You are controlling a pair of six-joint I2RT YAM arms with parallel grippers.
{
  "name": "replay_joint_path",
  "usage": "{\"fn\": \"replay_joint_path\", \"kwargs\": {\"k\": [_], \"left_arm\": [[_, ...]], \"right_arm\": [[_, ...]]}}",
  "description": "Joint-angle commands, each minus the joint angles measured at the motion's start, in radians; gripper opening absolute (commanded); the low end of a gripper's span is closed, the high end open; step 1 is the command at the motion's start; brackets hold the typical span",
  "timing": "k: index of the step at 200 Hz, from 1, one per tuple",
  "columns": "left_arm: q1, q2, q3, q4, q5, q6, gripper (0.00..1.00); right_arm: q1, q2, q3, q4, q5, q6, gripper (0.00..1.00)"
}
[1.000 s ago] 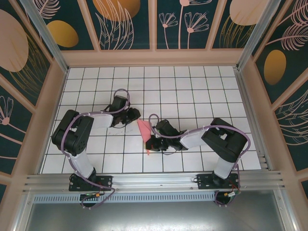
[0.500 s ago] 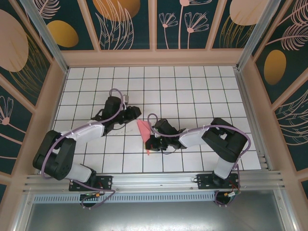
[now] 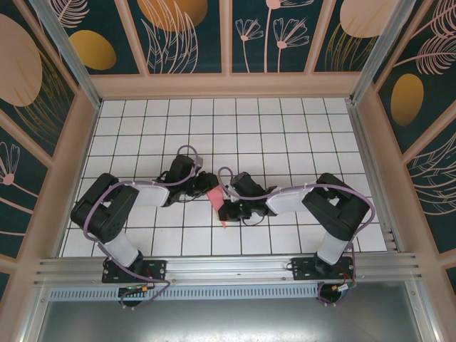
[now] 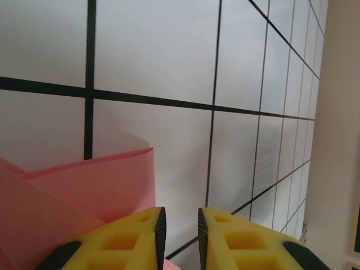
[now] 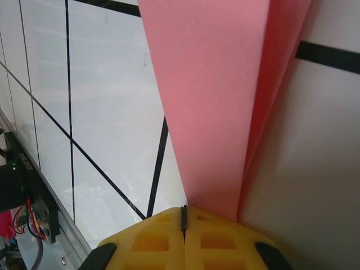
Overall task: Fold a paper plane with a square sheet of paper (pick it up from the middle)
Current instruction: Fold the wing for the fifth time at the center of the table.
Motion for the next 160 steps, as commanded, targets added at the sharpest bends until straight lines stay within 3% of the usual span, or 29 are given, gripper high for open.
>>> {"fn": "replay_joint_path", "kwargs": {"k": [1, 46, 85, 115, 160], "left_arm": [[-0.004, 0.049, -0.009, 0.024, -0.022, 0.006, 0.26], [-0.005, 0.098, -0.017, -0.011, -0.065, 0.026, 0.25], [-0.004, 0.087, -0.033, -0.007, -0.066, 0.024, 0.25], [-0.004, 0.085, -0.029, -0.019, -0.074, 0.022, 0.24], [-0.005, 0.096, -0.034, -0.025, -0.092, 0.006, 0.21]], "right_arm": [[-0.009, -0.039, 0.013, -0.077, 0.012, -0.015, 0.04], [-0.008, -0.096, 0.024, -0.013, 0.039, 0.084, 0.09], [-0.006, -0.019, 0.034, 0.065, 0.035, 0.166, 0.1], [-0.003, 0.047, 0.035, 0.049, 0.02, 0.156, 0.1], [0.004, -0.027, -0.09, 0.061, -0.026, 0.14, 0.12]]}}
